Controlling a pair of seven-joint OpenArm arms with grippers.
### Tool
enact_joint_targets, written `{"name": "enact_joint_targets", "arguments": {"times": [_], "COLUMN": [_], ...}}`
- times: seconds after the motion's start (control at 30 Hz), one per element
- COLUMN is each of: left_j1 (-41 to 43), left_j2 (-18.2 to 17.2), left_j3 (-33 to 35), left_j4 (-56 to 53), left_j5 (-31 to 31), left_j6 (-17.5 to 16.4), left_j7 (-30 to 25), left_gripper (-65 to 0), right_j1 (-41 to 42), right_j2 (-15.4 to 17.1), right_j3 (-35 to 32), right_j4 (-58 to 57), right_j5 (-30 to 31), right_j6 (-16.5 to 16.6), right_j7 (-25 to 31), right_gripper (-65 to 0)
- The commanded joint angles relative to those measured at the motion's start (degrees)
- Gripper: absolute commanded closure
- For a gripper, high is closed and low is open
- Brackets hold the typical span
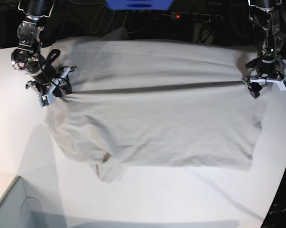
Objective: Layout the t-shirt on the table in an organized manner, then fold the t-shirt properly
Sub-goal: 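Pull the shirt edge with both grippers to stretch it flat, then grasp the shirt hem corner with the right gripper and drag it outward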
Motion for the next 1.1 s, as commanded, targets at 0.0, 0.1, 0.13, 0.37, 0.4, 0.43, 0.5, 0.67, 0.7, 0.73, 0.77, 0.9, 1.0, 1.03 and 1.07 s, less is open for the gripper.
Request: {"name": "enact_joint_targets", "arguments": {"times": [0.0,0.1,0.13,0.37,0.4,0.43,0.5,0.67,0.7,0.73,0.77,0.9,1.0,1.03,1.07], "left_j1": [0.9,3.2,3.8,4.3,3.9,3.2,-0.1,-6.2,-7.2,-7.9,-8.6,-10.0,-9.9,-9.9,-9.8], "left_j2": [-0.4,-0.4,-0.3,-0.2,-0.1,-0.1,0.5,0.8,0.9,0.9,0.9,0.9,0.8,0.8,0.8], "left_j3": [-0.1,-0.2,-0.2,-0.2,-0.2,0.1,1.6,4.7,4.7,4.7,4.7,4.7,4.7,4.7,4.7], "left_j4": [2.8,8.5,10.1,20.5,20.8,20.5,17.4,4.0,1.7,-0.3,-2.3,-7.9,-9.0,-8.8,-8.8], "left_j5": [-0.3,-0.3,-0.3,-0.4,-0.4,-0.1,0.1,0.1,0.1,0.1,0.1,0.1,0.1,0.1,0.1], "left_j6": [-0.5,-0.4,-0.3,-0.1,-0.1,-0.1,-0.1,-0.1,-0.3,-0.4,-0.4,-0.4,-0.4,-0.4,-0.4], "left_j7": [-0.3,-0.3,-0.3,-0.3,-0.3,-0.3,-0.3,-0.3,-0.3,-0.3,-0.3,-0.3,-0.3,-0.3,-0.3], "left_gripper": [-58.2,-58.2,-58.2,-58.2,-58.2,-58.2,-58.2,-58.4,-58.4,-58.4,-58.4,-58.3,-58.2,-58.2,-58.2], "right_j1": [-1.0,-3.3,-4.1,-12.9,-13.6,-14.1,-13.5,-1.7,1.5,5.4,9.3,25.4,36.6,39.6,42.4], "right_j2": [0.4,0.3,0.2,0.2,0.2,0.2,0.2,0.1,0.1,0.1,0.1,0.3,1.3,1.8,2.3], "right_j3": [0.1,0.0,0.0,-0.8,-0.7,-0.7,-0.7,-0.9,-1.1,-1.3,-1.5,-2.0,-2.0,-2.0,-2.0], "right_j4": [0.5,2.5,3.4,16.2,18.8,21.0,24.5,24.3,22.8,21.0,18.7,2.1,-15.9,-21.4,-26.6], "right_j5": [-1.0,-1.0,-1.0,-1.0,-1.0,-0.9,-0.9,-1.0,-1.0,-1.0,-1.0,-1.0,-1.0,-1.0,-1.0], "right_j6": [-0.3,-0.3,-0.3,-0.3,-0.3,-0.3,-0.3,-0.3,-0.3,-0.3,-0.3,-0.3,-0.3,-0.3,-0.3], "right_j7": [-1.7,-1.7,-1.7,-1.6,-1.7,-1.7,-1.7,-3.3,-5.2,-7.1,-9.0,-12.9,-11.7,-10.7,-9.3], "right_gripper": [-22.3,-22.3,-22.3,-22.1,-22.2,-22.3,-22.4,-22.6,-22.6,-22.7,-22.7,-28.7,-35.6,-37.0,-38.3]}}
